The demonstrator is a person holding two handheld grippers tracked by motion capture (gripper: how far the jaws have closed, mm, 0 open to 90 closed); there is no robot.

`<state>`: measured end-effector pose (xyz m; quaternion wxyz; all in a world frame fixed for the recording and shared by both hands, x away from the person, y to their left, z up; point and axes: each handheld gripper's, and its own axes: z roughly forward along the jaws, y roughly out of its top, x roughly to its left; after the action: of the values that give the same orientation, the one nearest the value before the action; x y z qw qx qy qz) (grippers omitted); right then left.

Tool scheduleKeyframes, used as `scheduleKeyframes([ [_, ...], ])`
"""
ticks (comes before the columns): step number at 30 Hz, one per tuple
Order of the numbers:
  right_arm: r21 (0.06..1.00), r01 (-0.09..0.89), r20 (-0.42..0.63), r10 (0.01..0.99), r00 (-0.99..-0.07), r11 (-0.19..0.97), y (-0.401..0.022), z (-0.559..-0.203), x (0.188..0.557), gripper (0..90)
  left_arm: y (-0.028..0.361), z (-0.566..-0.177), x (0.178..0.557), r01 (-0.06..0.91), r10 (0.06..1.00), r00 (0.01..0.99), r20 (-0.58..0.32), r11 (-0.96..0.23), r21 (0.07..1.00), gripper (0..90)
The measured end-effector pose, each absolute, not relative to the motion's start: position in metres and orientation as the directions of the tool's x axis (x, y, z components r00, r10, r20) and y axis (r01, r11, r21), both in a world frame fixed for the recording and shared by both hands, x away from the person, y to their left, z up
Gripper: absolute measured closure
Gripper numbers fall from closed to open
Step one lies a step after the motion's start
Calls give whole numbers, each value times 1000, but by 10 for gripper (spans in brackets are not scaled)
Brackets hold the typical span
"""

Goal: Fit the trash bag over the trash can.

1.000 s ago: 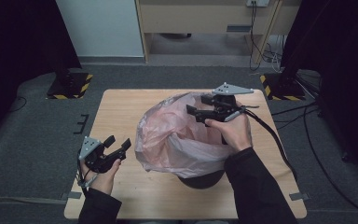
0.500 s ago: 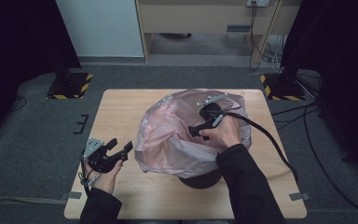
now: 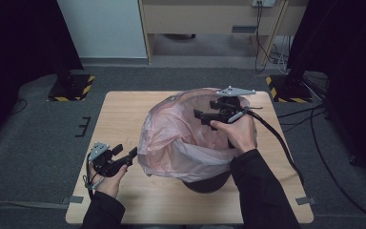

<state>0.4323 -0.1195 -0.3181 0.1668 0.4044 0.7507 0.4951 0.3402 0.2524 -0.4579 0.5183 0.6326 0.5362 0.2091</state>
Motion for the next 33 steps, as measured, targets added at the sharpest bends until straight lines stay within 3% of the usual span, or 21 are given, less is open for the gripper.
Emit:
scheduleKeyframes([
  [5, 885, 418, 126, 759, -638, 205, -118, -304, 419, 599, 251, -459, 340, 467, 894, 337, -296, 114, 877, 287],
  [8, 827, 483, 119, 750, -650, 288, -104, -305, 416, 694, 251, -459, 340, 469, 892, 338, -299, 116, 875, 288],
  [11, 767, 555, 129, 769, -626, 323, -95, -312, 420, 660, 252, -459, 340, 471, 891, 340, -301, 116, 874, 288],
  [12, 706, 612, 120, 791, -600, 357, -88, -323, 426, 541, 252, -459, 341, 472, 890, 340, -303, 117, 874, 288],
  [16, 634, 638, 82, 783, -617, 437, -78, -345, 437, 298, 253, -460, 342, 474, 888, 338, -311, 125, 871, 288],
  [19, 605, 625, 32, 769, -638, 494, -77, -355, 440, 266, 253, -460, 342, 473, 888, 339, -312, 126, 872, 287],
  [26, 578, 632, 27, 762, -647, 516, -77, -358, 441, 242, 251, -460, 343, 468, 881, 355, -313, 123, 875, 286],
  [33, 747, 542, 101, 738, -667, 386, -80, -332, 433, 252, 253, -460, 343, 464, 877, 353, -326, 138, 875, 282],
])
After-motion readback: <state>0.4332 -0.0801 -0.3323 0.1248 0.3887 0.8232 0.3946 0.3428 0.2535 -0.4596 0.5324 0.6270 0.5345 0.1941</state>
